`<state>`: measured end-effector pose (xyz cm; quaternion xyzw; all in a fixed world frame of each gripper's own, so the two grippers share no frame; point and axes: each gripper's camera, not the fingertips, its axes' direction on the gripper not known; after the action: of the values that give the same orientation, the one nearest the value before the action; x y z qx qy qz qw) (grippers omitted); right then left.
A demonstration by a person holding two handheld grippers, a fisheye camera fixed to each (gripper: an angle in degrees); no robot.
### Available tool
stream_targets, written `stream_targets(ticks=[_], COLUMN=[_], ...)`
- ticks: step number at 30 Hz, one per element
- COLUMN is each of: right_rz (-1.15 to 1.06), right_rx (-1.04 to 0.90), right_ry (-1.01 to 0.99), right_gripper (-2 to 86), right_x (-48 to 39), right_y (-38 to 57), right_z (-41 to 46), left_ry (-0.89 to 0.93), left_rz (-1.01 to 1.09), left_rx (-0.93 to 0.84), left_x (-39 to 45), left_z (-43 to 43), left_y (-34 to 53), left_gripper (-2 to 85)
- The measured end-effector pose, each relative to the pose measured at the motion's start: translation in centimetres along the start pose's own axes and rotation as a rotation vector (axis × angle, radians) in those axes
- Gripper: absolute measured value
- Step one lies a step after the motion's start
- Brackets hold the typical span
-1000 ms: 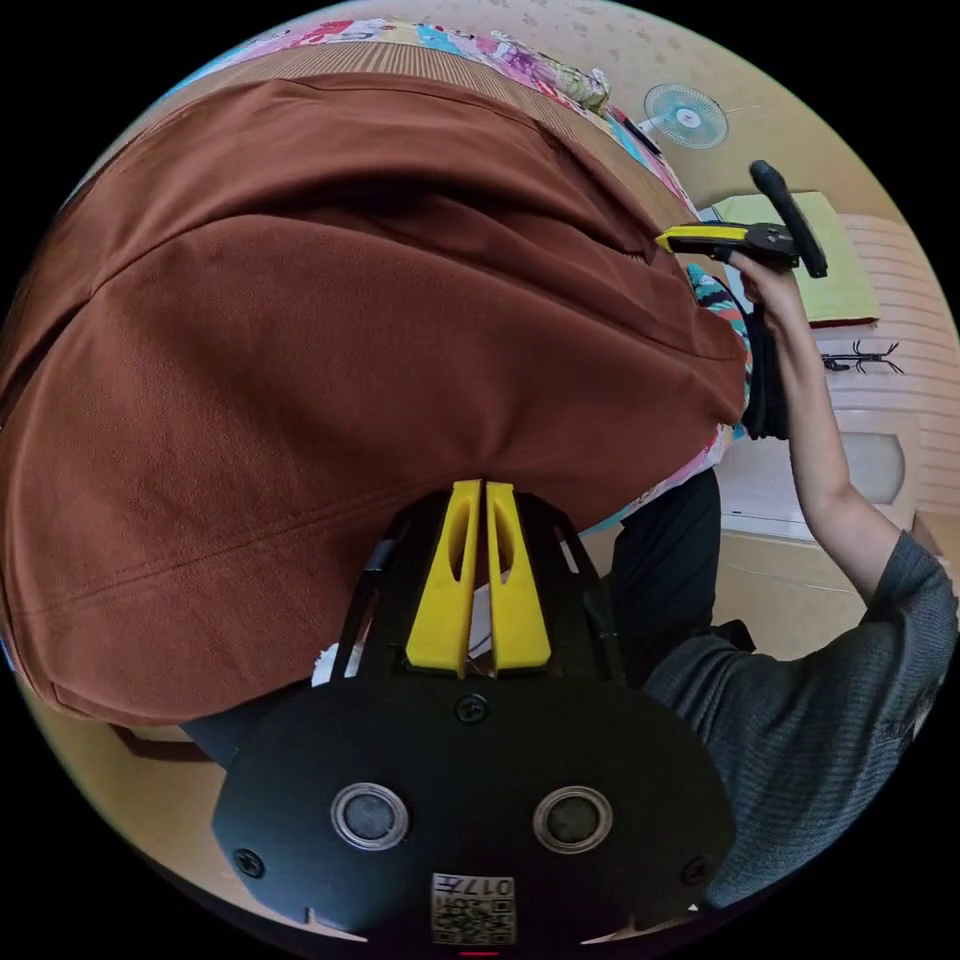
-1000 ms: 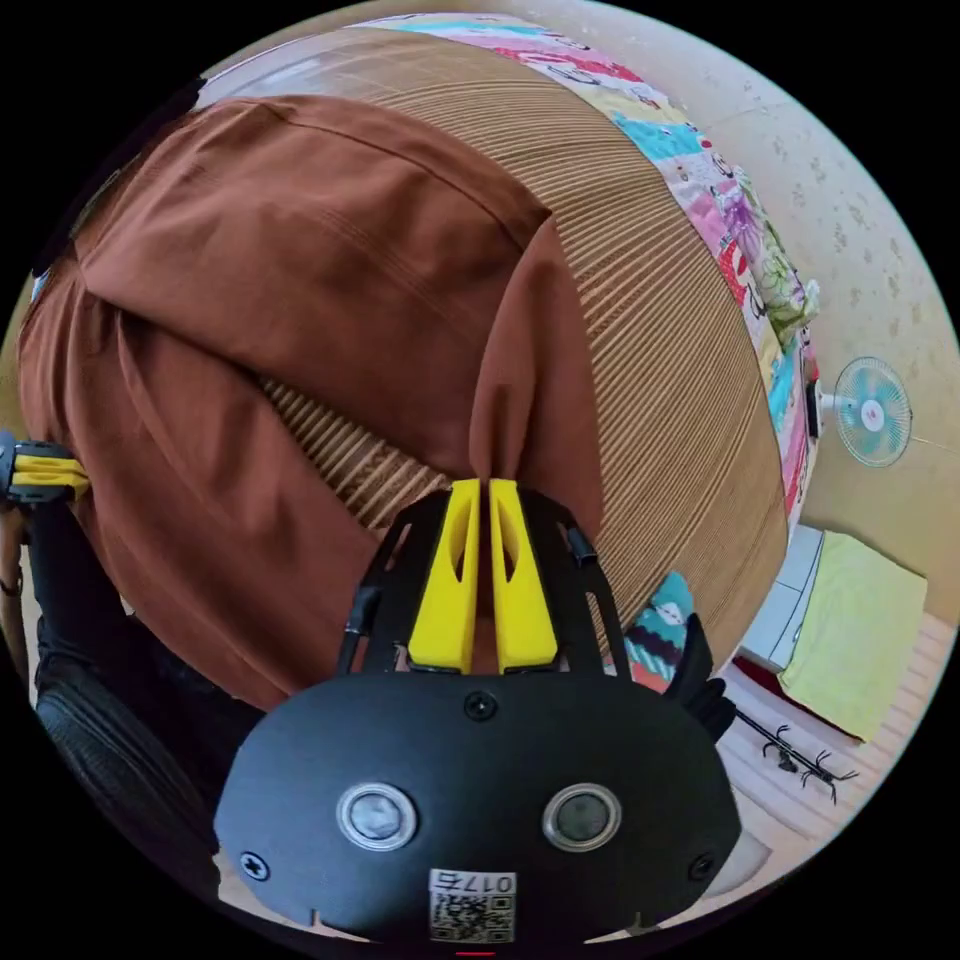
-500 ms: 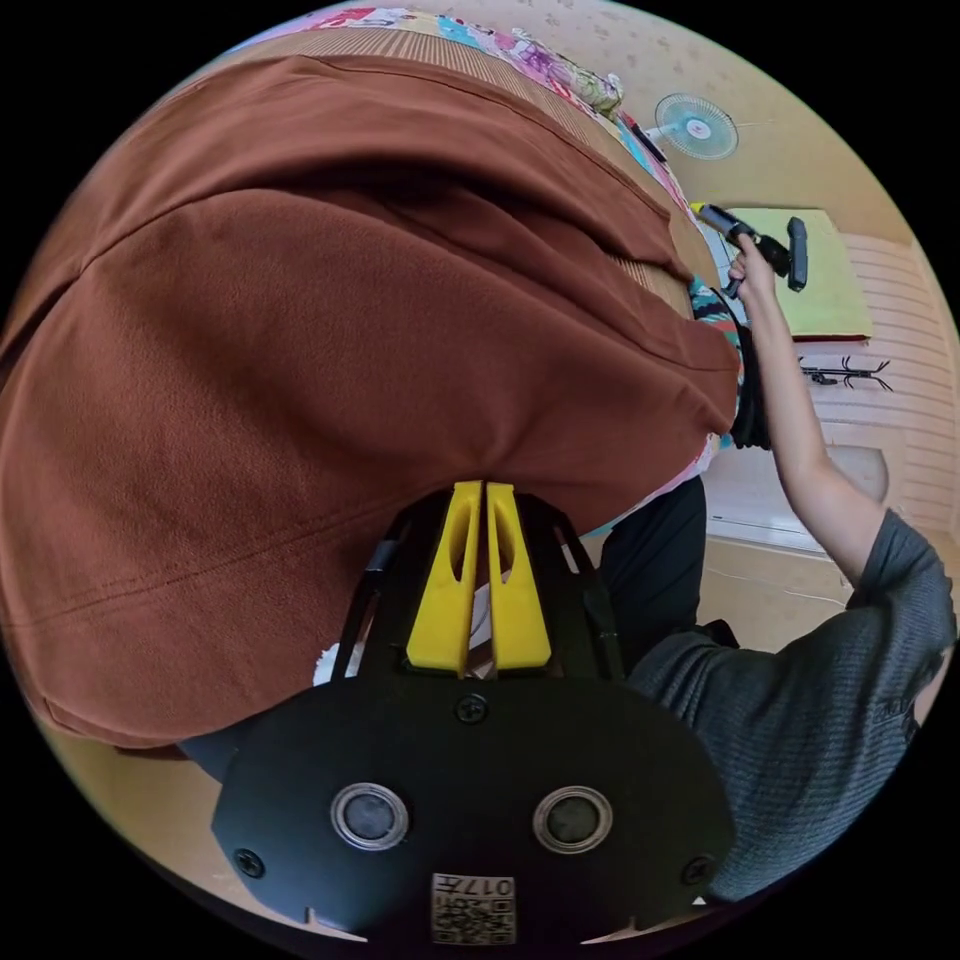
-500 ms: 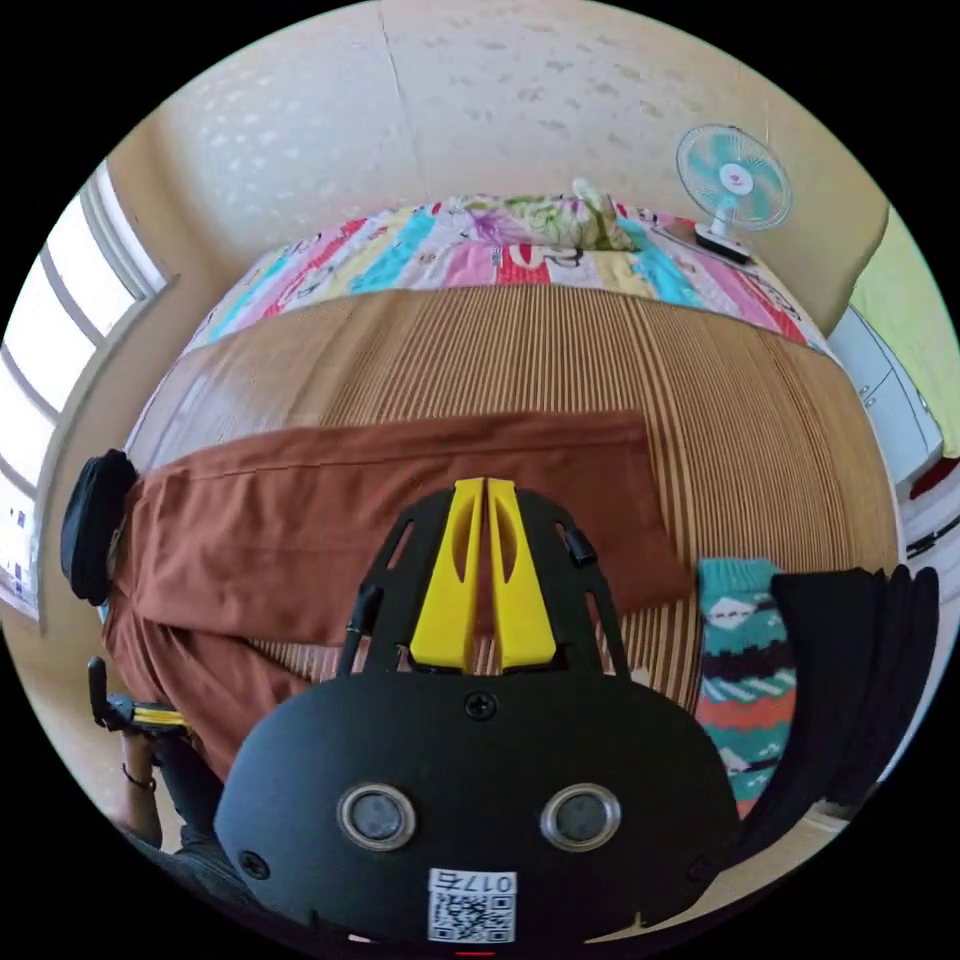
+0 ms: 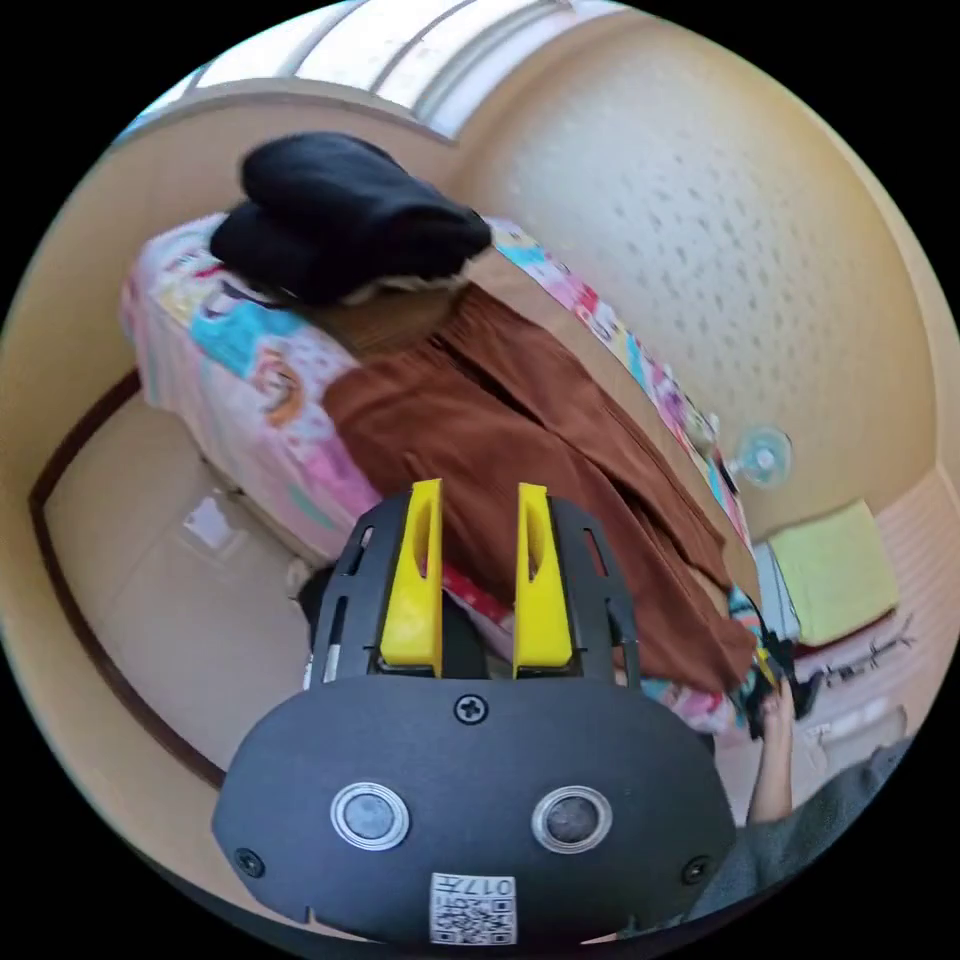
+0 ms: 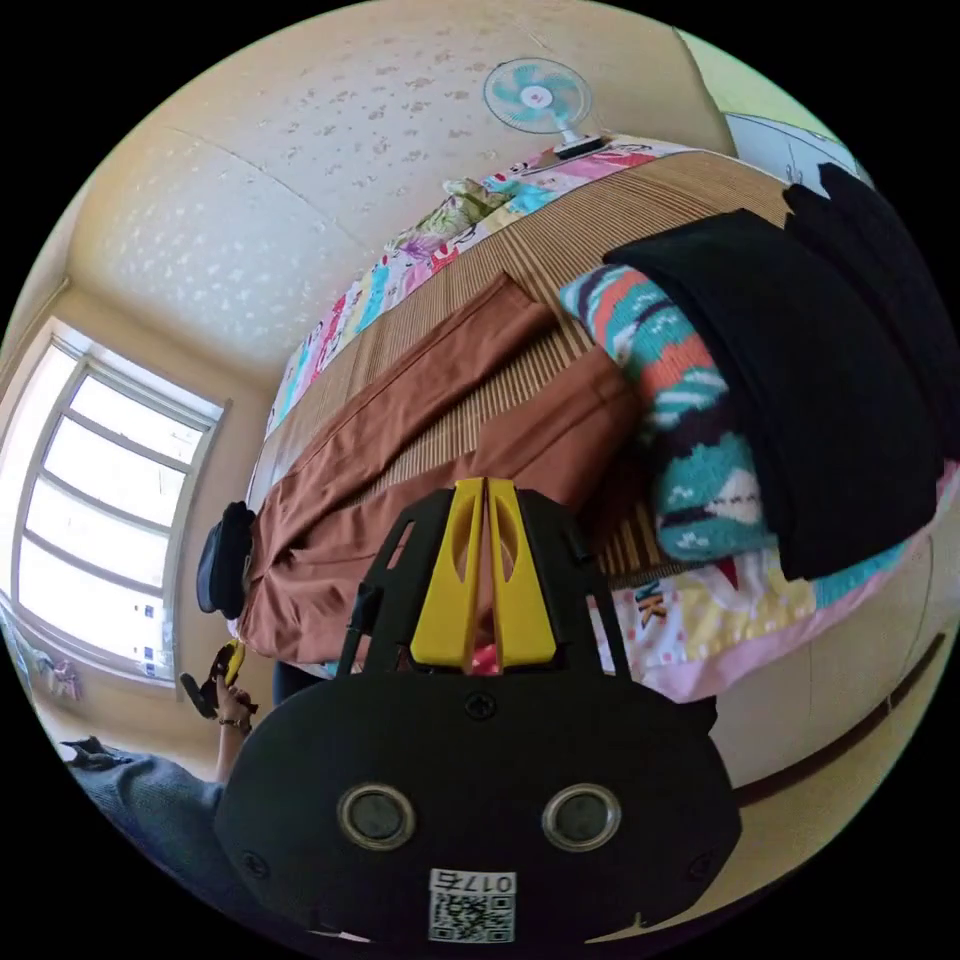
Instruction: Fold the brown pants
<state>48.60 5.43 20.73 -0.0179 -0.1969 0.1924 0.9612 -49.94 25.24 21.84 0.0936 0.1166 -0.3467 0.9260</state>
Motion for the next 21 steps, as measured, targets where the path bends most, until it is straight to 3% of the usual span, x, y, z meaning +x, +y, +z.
stream_targets(ticks=[3, 8, 13, 17, 21], right_rz=[0.129, 0.275, 0.319, 0.4, 0.409], right_rx=[0.025, 0.074, -0.026, -0.003, 0.022], right_ry=[-0.013, -0.173, -0.207, -0.246, -0.301], right_gripper=[0.4, 0.9, 2.3, 7.5, 9.4], right_x=[5.1, 10.1, 11.0, 13.0, 13.6], right_y=[4.4, 7.9, 7.7, 9.2, 10.7], right_z=[-2.9, -3.8, -2.5, -1.8, -0.4], left_ry=[-0.012, 0.234, 0.508, 0.468, 0.343], left_rz=[-0.077, -0.206, 0.037, 0.114, 0.113], left_rx=[-0.012, -0.191, -0.138, 0.009, -0.013], left_x=[-3.7, -7.1, -5.9, -7.0, -7.7], left_z=[0.8, 5.2, -0.9, -7.0, -8.2], left_y=[-1.5, -0.7, -1.2, -1.8, -1.3], left_gripper=[14.8, 8.3, 4.1, 4.0, 4.0])
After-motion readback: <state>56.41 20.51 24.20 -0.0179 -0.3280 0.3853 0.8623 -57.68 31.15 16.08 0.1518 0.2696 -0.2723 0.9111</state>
